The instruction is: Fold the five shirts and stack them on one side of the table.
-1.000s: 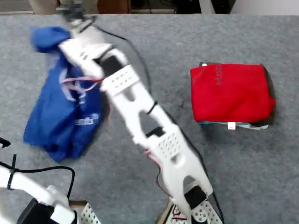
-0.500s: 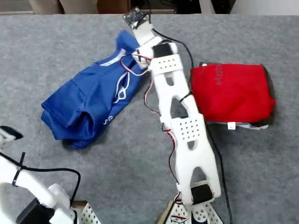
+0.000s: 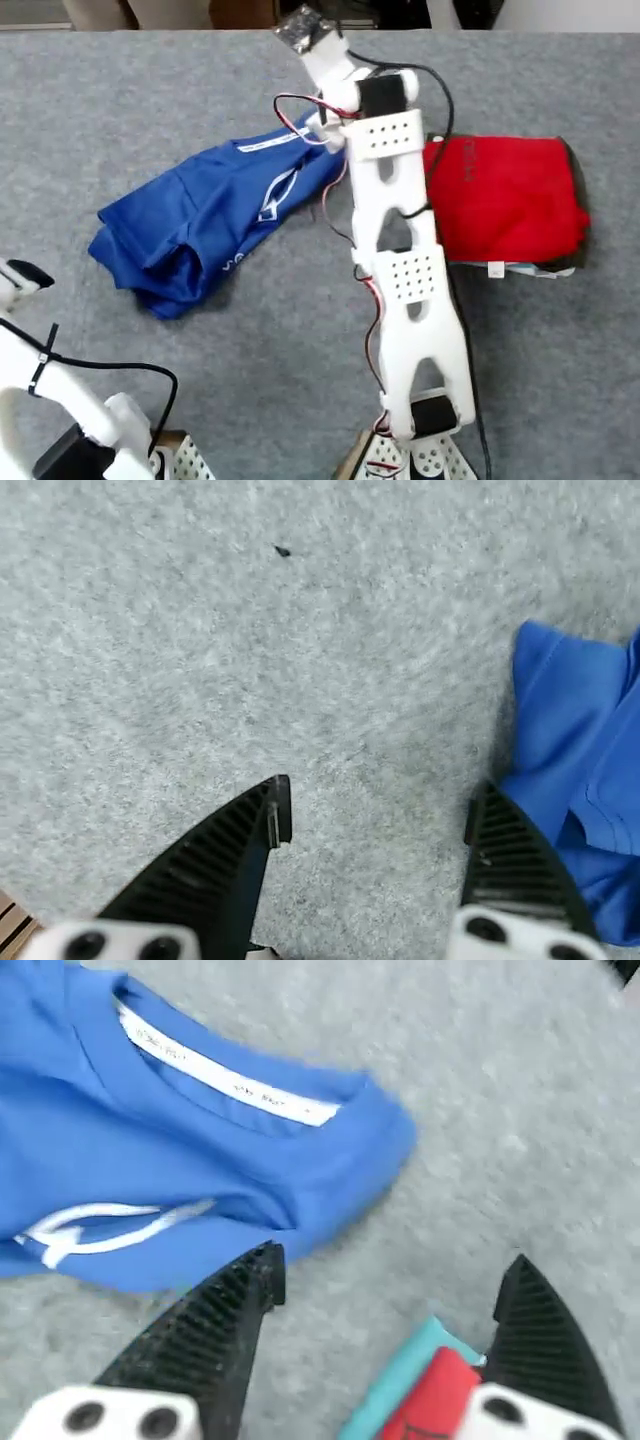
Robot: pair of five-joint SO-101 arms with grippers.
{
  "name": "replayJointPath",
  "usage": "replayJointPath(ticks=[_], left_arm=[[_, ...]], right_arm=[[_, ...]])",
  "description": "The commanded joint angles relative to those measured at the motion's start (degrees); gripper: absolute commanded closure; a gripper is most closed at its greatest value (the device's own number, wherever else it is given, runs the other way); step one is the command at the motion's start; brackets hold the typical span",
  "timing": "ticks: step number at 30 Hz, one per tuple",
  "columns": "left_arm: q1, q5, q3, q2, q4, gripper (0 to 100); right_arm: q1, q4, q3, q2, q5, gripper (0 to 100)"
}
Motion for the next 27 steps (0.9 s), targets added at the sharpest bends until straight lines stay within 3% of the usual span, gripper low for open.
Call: replayJointPath(ticks=[1, 11, 14, 18, 23, 27], left_arm=[[-0.79, 0.18, -0.26, -0.22, -0.62, 71], [-8.18, 0.53, -0.26, -0.22, -0.62, 71], [-10.2, 0.26, -0.26, -0.22, -0.62, 71], [-11.6, 0.18, -0.26, -0.22, -0.62, 71], [-11.96, 0.18, -0.26, -0.22, -0.62, 71], [-11.78, 0.18, -0.26, -0.22, -0.62, 71]], right_arm=[[-5.58, 0.88, -1.36, -6.02, -0.88, 69.2], [-25.01, -2.46, 3.21, -4.18, -1.14, 74.5], [-28.79, -7.21, 8.4, 0.57, -5.45, 74.3], [-29.67, -12.57, 12.35, 5.85, -10.9, 74.3], [-28.97, -11.52, 12.88, 9.98, -12.22, 76.5], [-27.38, -8.44, 12.62, 11.65, -12.13, 97.2]])
